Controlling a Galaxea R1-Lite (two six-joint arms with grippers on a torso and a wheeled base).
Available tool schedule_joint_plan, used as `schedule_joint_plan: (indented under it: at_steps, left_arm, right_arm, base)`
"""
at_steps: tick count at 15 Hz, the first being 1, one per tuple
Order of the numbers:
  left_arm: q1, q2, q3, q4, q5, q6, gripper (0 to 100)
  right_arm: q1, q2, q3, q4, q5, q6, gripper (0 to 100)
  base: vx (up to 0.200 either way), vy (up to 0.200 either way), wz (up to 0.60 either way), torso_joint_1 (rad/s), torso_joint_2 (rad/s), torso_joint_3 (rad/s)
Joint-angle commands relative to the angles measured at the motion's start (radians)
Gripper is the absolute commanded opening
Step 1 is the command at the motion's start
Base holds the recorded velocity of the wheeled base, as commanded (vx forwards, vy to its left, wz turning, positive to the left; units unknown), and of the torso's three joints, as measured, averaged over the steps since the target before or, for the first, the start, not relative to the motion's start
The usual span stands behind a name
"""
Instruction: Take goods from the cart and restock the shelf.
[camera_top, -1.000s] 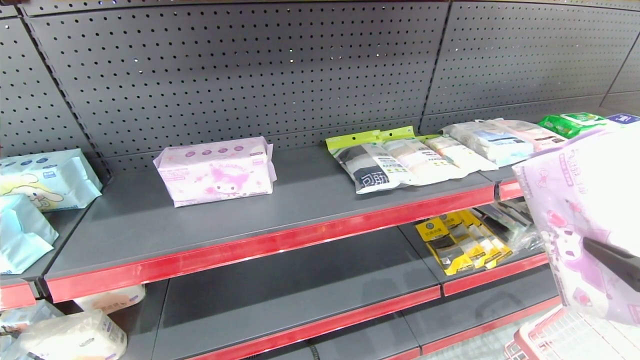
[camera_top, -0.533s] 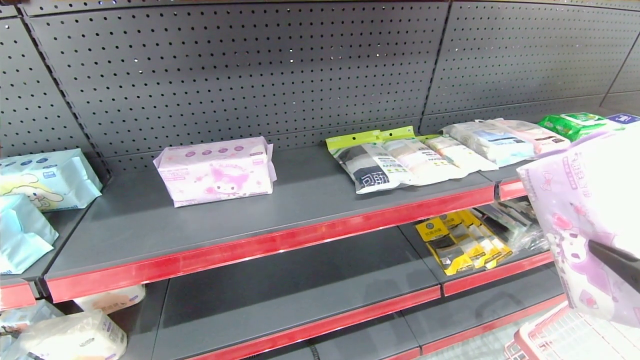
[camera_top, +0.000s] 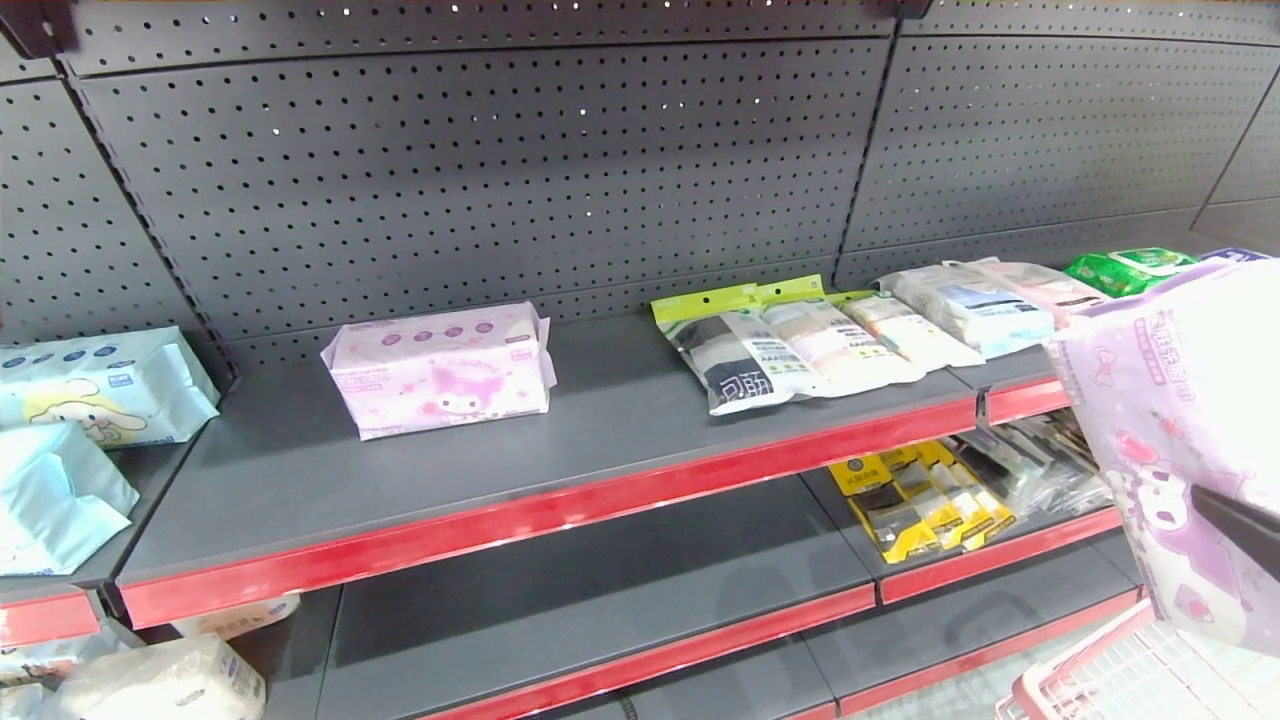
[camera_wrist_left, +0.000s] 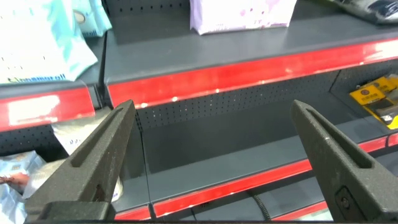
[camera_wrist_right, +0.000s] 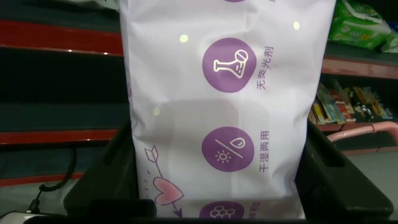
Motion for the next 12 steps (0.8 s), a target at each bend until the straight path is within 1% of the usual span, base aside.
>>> schedule_joint_plan:
  at_steps: [1,12]
  left_arm:
    - [0.0,0.0,0.0,0.0,0.0,0.0,100]
    - [0.0,0.0,0.001,0.0,0.0,0.0,100]
  right_arm:
    - [0.001,0.0,0.0,-0.001,0.0,-0.002,0]
    - [0.001,-0.001,0.0,-0.003,0.0,-0.017,0]
  base:
    - [0.0,0.0,0.0,0.183,-0.35,-0.188]
    - [0.0,0.0,0.0,0.171,-0.35,-0.182]
